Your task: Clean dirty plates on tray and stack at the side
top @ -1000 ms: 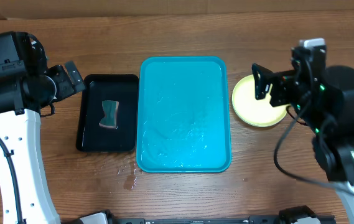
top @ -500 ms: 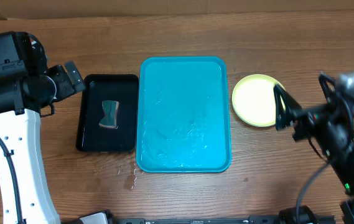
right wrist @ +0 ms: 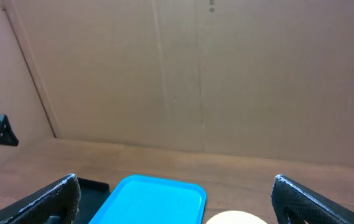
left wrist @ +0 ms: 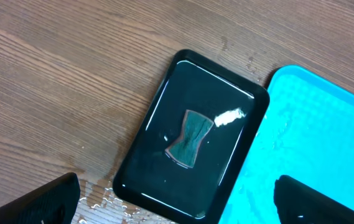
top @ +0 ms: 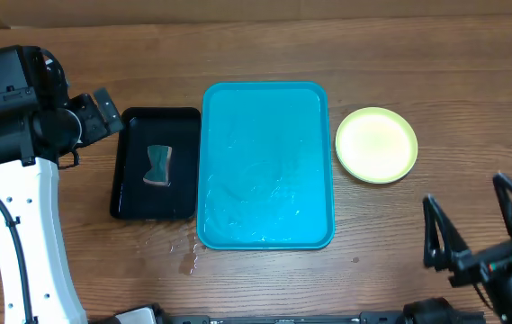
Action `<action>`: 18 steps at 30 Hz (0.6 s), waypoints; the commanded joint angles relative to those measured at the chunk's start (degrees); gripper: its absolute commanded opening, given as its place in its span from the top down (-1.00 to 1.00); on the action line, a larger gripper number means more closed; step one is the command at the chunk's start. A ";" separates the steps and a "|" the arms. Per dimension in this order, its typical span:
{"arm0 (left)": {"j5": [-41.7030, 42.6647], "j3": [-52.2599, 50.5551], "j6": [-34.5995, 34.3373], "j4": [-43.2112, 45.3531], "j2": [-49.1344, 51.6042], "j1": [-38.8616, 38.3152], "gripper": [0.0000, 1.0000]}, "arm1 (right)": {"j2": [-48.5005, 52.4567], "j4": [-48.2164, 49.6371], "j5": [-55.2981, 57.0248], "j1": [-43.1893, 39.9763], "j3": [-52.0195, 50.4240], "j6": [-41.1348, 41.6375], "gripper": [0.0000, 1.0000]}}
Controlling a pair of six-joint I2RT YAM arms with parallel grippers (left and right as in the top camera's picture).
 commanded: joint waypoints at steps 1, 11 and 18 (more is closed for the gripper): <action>0.39 0.70 -0.74 0.09 0.00 -0.02 -0.99 | -4.50 0.15 -0.94 -0.07 -4.50 0.00 -0.99; 0.39 0.70 -0.74 0.09 0.00 -0.02 -0.99 | -14.51 9.25 -4.52 -1.64 -18.69 0.66 -0.99; 0.39 0.70 -0.74 0.09 0.00 -0.02 -0.99 | -21.31 21.97 -4.52 -2.38 -29.55 1.97 -0.99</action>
